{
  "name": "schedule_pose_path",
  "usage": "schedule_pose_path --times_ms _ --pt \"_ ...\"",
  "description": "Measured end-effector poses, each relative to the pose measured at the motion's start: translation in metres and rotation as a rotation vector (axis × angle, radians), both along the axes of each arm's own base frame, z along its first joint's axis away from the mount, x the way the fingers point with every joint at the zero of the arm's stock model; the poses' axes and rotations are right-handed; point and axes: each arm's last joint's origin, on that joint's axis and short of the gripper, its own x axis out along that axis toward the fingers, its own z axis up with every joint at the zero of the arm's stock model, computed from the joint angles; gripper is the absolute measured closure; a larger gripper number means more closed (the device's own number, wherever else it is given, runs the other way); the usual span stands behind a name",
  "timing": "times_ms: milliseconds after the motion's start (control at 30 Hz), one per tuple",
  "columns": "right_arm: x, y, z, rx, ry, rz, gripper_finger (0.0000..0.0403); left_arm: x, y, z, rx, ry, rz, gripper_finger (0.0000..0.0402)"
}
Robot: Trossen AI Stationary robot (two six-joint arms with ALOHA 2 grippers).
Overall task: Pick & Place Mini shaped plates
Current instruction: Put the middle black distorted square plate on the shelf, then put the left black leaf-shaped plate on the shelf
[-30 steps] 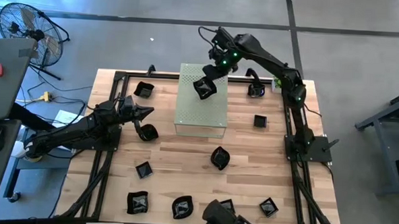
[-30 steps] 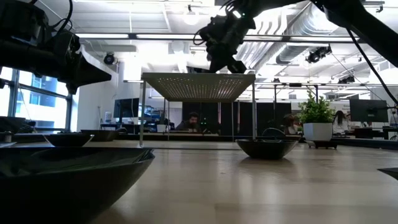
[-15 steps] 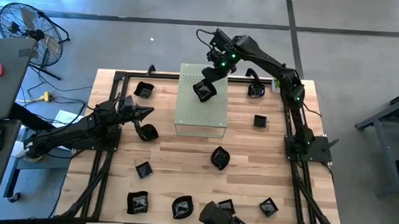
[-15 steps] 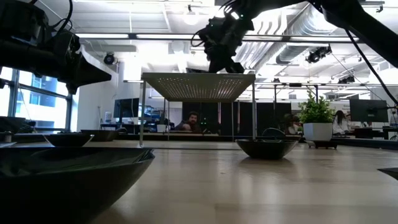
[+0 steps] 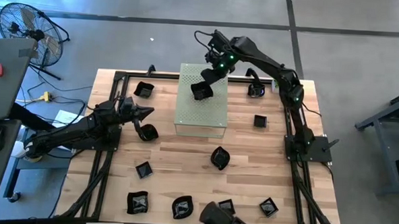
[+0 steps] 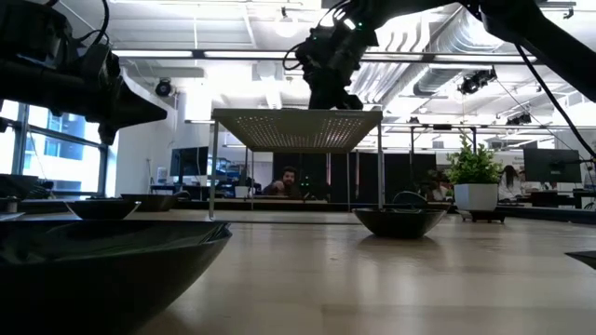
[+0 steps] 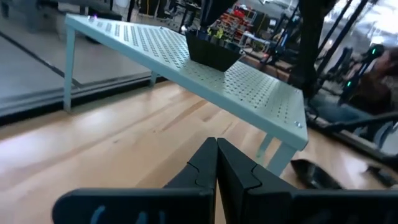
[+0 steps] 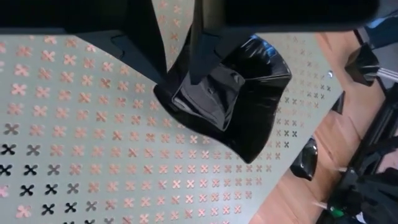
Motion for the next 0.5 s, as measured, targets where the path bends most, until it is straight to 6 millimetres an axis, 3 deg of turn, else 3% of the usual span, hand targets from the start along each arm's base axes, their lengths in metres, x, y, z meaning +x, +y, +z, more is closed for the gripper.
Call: schedule_pose_path --times_ms 200,400,500 --pt "-0.010 0.001 0.012 -0.049 -0.024 0.056 0.0327 0.000 0.000 0.000 -0.031 -0.015 0.004 0.0401" --pt "-0.030 0.033 0.066 -0.312 -0.096 0.229 0.0388 -0.002 0.001 0.003 -0.152 -0.032 0.079 0.0401" --pt "-0.036 0.052 0.089 -0.418 -0.129 0.247 0.0397 -0.002 0.003 0.006 -0.186 -0.014 0.148 0.0401"
